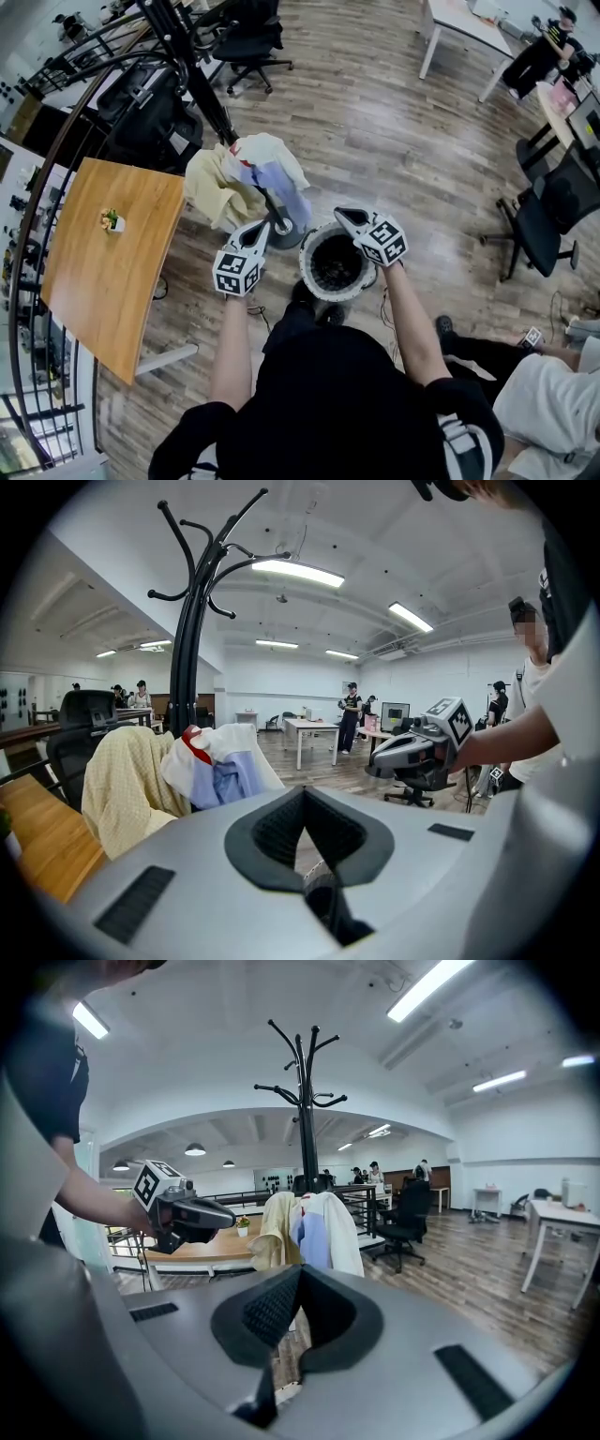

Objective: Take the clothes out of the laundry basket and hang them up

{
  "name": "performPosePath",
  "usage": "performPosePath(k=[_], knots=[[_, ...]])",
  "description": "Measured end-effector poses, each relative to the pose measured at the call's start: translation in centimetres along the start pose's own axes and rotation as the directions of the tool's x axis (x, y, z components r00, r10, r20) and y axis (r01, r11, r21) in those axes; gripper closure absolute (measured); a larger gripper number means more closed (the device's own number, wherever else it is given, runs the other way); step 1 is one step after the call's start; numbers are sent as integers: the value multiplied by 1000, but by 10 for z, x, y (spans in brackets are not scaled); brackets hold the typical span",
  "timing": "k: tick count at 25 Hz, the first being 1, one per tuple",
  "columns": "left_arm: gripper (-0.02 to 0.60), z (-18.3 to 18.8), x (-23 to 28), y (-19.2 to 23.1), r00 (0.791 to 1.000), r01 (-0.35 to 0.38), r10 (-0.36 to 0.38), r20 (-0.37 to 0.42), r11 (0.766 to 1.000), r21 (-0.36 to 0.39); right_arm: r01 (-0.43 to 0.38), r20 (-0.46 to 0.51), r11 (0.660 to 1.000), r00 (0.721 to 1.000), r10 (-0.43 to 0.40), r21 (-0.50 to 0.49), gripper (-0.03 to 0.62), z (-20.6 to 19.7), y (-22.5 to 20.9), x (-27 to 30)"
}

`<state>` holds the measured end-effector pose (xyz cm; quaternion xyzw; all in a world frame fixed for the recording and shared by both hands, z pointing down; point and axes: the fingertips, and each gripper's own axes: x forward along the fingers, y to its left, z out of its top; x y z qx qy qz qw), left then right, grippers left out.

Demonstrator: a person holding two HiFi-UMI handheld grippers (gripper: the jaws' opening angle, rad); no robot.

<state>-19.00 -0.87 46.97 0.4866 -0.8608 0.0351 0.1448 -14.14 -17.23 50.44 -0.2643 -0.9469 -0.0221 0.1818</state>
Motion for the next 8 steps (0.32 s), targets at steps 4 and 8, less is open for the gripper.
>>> performPosePath(k=[4,8], knots=[[561,1,0,0,1000,5,-5,5,1000,3,5,2,1000,1000,-5,5,586,-1,-1,-1],[561,-1,0,-1,1000,7,-7,1,1000,4,7,4,1000,1000,-7,11,586,-2,-2,-2]])
